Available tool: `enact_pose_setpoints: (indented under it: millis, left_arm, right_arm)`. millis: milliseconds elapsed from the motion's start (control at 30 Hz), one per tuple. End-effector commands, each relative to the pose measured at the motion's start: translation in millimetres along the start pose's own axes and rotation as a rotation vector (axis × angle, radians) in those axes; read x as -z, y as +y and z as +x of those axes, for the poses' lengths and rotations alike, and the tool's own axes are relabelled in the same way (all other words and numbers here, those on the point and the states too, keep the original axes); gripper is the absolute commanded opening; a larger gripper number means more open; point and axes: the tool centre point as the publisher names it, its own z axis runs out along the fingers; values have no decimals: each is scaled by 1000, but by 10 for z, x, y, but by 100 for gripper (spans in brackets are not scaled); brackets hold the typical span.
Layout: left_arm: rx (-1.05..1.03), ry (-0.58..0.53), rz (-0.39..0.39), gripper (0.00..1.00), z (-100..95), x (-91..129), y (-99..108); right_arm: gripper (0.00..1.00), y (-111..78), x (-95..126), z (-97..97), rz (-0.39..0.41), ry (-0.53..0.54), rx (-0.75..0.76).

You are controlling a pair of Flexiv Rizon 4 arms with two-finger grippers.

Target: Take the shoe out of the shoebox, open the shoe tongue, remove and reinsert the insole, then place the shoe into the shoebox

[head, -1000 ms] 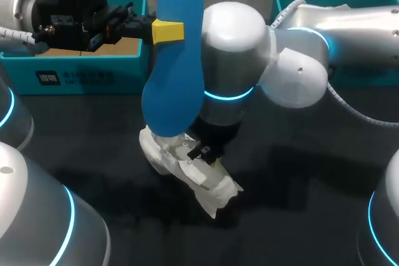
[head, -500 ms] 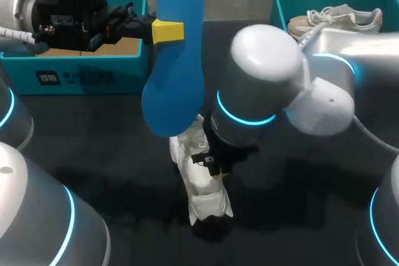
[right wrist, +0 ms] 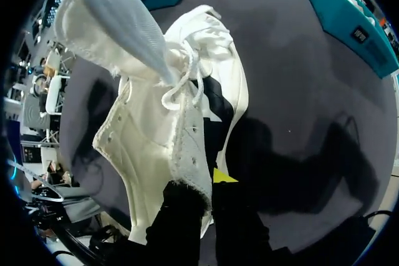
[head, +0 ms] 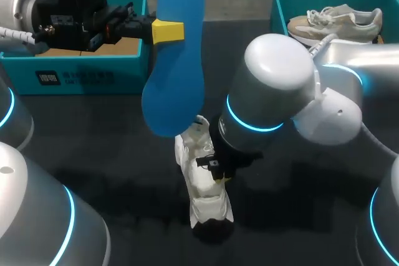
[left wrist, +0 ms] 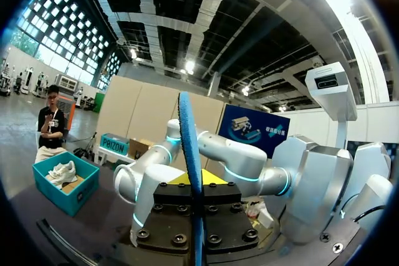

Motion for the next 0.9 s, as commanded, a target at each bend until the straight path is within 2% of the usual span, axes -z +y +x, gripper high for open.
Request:
enact_pose_setpoints:
  millis: [33,300,767,800,900]
  left_arm:
    - [1,0,-2,0,-1,-2,2]
    - [1,0,-2,0,-1,-2,2]
    - [1,0,-2,0,-1,-2,2]
    - [1,0,-2,0,-1,-2,2]
    - [1,0,-2,0,-1,-2,2]
  right_arm:
    - [0,-6,-90,-76,8,25,-10]
    - [0,-79,-145,-130,16,42,-56]
    - [0,-99,-321,-221,39,71,-73]
    - [2,-102,-327,-222,40,72,-75]
    - [19,-109,-336,-223,45,70,-78]
